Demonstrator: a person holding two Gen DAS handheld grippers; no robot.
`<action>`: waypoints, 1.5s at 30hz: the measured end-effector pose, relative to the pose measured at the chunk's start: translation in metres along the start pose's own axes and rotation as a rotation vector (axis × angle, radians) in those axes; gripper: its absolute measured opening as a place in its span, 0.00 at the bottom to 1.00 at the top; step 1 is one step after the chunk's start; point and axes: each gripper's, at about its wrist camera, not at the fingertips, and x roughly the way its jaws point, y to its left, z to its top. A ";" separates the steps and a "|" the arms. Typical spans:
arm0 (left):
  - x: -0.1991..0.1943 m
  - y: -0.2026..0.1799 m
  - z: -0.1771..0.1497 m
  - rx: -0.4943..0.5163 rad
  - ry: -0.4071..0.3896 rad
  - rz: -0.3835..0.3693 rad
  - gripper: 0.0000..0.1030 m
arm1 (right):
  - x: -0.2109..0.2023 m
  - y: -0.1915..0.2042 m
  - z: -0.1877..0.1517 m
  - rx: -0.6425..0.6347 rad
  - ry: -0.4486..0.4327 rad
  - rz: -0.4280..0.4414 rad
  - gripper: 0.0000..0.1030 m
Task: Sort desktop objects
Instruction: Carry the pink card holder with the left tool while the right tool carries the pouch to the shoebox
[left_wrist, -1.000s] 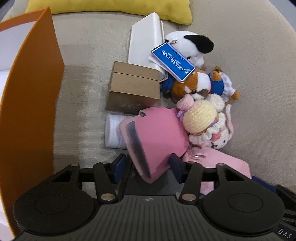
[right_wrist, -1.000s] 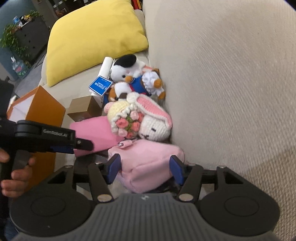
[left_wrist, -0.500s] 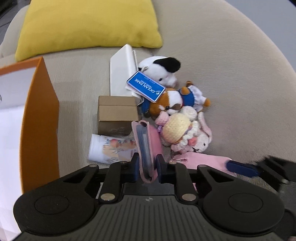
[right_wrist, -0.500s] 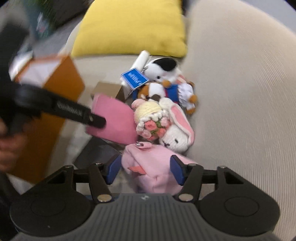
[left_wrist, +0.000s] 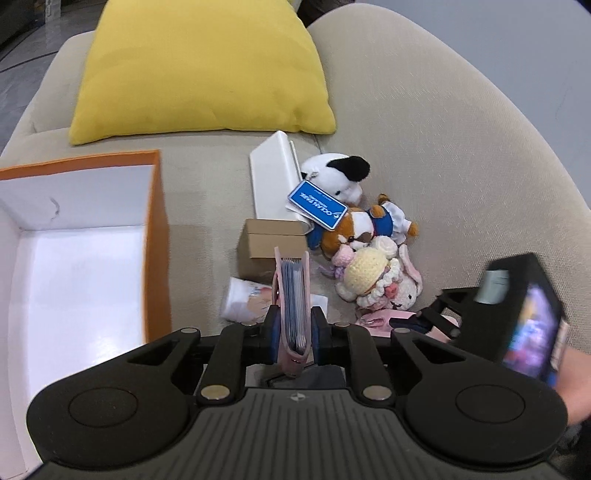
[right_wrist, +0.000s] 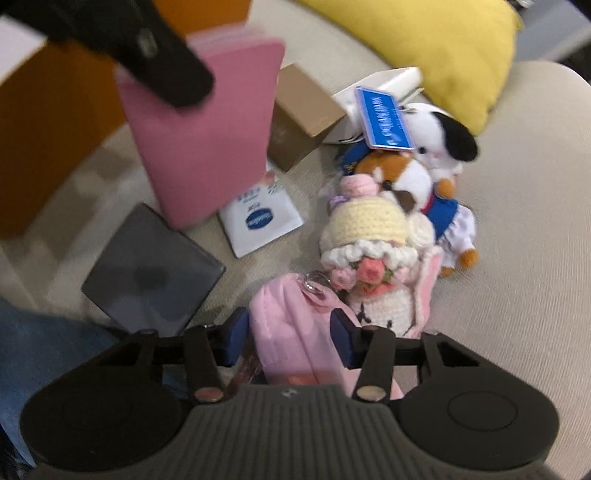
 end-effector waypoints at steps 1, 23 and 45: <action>-0.002 0.002 -0.001 -0.004 -0.004 0.002 0.18 | 0.005 0.002 0.003 -0.020 0.022 -0.013 0.49; -0.089 0.009 -0.023 -0.017 -0.100 -0.103 0.18 | -0.109 -0.037 -0.010 0.269 -0.198 0.030 0.31; -0.141 0.169 -0.007 -0.296 -0.172 0.017 0.18 | -0.171 0.031 0.178 0.340 -0.594 0.470 0.31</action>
